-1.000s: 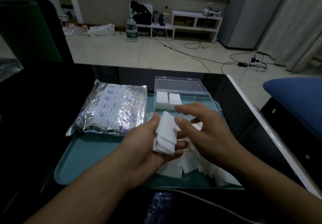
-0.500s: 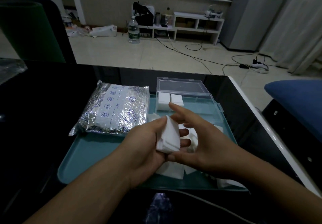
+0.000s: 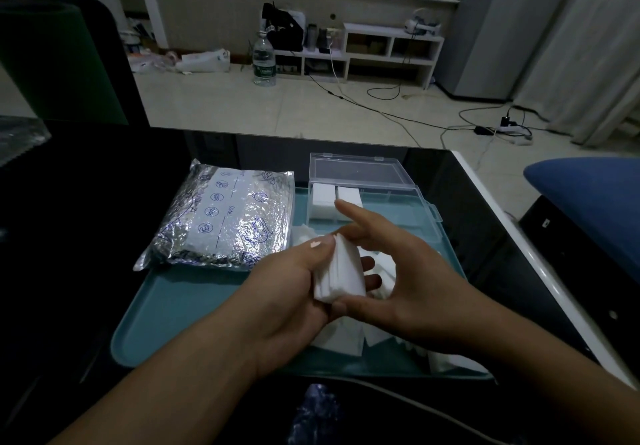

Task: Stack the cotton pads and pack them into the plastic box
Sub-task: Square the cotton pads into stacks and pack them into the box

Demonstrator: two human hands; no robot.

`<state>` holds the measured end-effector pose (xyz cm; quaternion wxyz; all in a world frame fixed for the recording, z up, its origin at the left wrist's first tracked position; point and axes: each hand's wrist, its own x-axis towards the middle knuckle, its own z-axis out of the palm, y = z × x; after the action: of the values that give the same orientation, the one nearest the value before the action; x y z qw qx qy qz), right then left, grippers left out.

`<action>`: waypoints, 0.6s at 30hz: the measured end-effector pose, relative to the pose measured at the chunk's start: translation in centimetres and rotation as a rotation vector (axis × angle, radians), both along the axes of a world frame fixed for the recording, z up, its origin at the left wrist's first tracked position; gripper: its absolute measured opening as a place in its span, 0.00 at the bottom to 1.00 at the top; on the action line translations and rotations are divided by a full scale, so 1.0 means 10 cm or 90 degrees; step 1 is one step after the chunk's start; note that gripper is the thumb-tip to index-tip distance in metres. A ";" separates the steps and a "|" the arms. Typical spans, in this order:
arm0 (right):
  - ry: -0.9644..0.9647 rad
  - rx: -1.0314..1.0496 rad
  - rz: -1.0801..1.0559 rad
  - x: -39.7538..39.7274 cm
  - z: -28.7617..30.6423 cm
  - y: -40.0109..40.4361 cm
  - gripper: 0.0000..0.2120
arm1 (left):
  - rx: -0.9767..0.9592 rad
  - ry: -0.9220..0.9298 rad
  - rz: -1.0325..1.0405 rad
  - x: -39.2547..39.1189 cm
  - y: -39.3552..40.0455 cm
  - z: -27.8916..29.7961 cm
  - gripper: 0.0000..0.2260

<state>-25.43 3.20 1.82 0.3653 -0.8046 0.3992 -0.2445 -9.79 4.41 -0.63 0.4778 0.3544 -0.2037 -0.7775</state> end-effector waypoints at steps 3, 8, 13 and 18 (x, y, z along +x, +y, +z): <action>-0.005 0.006 0.008 0.01 -0.01 0.00 0.45 | -0.028 -0.032 0.016 -0.03 0.01 0.01 0.15; -0.015 0.002 0.002 0.00 -0.03 -0.03 0.47 | -0.060 -0.049 0.042 -0.05 0.06 0.06 0.14; -0.019 0.007 -0.005 -0.02 -0.04 -0.04 0.46 | -0.035 -0.008 0.026 -0.03 0.07 0.12 0.16; -0.032 -0.008 -0.010 -0.03 -0.04 -0.06 0.46 | -0.053 0.033 -0.024 -0.01 0.05 0.08 0.17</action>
<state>-25.77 2.63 1.39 0.3678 -0.7975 0.3947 -0.2699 -9.88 4.90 0.21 0.4825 0.3099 -0.2302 -0.7862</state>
